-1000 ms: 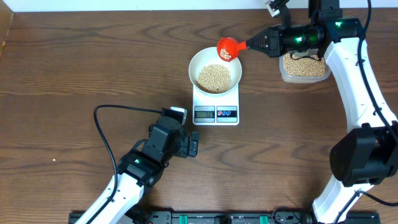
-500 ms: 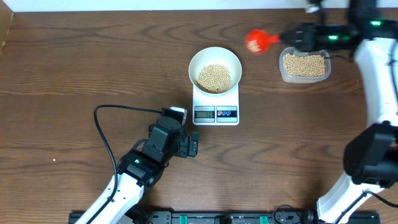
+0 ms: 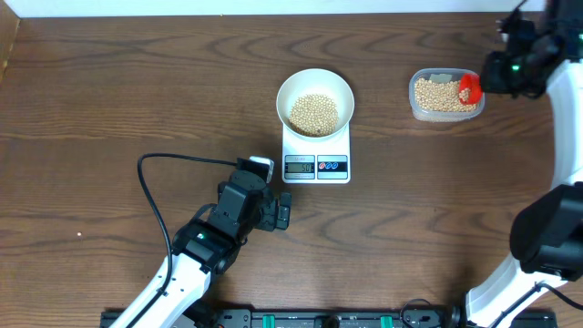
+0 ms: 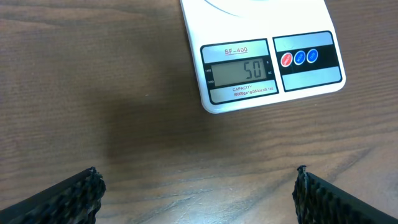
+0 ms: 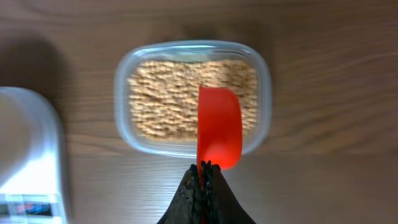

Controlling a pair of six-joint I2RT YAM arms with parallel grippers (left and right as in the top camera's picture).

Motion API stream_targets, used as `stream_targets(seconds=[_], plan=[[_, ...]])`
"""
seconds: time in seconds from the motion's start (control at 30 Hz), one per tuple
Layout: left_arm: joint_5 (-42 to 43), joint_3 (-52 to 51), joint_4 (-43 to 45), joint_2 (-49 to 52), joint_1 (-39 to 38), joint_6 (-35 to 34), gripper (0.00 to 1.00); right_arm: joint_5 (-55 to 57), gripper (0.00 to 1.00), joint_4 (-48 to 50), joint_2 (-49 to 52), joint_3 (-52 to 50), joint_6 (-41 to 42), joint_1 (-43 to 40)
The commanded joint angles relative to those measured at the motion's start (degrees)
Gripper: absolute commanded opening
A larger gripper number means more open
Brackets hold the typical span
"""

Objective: Scoop item into bowl and weigh 50g on scale
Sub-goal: 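Move the scoop back right and set it into the chickpea tub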

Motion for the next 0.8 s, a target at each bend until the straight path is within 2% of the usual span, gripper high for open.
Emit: stream_targets(seconds=[0.0, 0.17, 0.4, 0.5, 0.6, 0.7, 0.77], plan=[[-0.72, 0.0, 0.02, 0.11, -0.02, 0.35, 0.99, 18.86, 0.01, -0.07, -1.77, 0.98, 0.87, 5.95], [-0.72, 0.0, 0.02, 0.11, -0.02, 0.35, 0.99, 34.69, 0.02, -0.11, -1.77, 0.96, 0.83, 13.9], [-0.72, 0.0, 0.02, 0.11, -0.02, 0.37, 0.99, 38.03, 0.01, -0.26, -1.77, 0.96, 1.42, 16.87], [-0.72, 0.0, 0.02, 0.11, -0.02, 0.37, 0.99, 32.11, 0.01, 0.0, -1.79, 0.96, 5.2, 15.89], [-0.72, 0.0, 0.02, 0.11, -0.02, 0.35, 0.99, 19.5, 0.01, 1.46, -1.79, 0.96, 7.93, 13.42], [-0.72, 0.0, 0.02, 0.11, -0.02, 0.37, 0.99, 5.01, 0.01, 5.51, -1.77, -0.09, 15.47, 9.31], [-0.72, 0.0, 0.02, 0.11, -0.02, 0.37, 0.99, 4.98, 0.01, 7.37, -1.6, -1.46, 21.46, 7.69]])
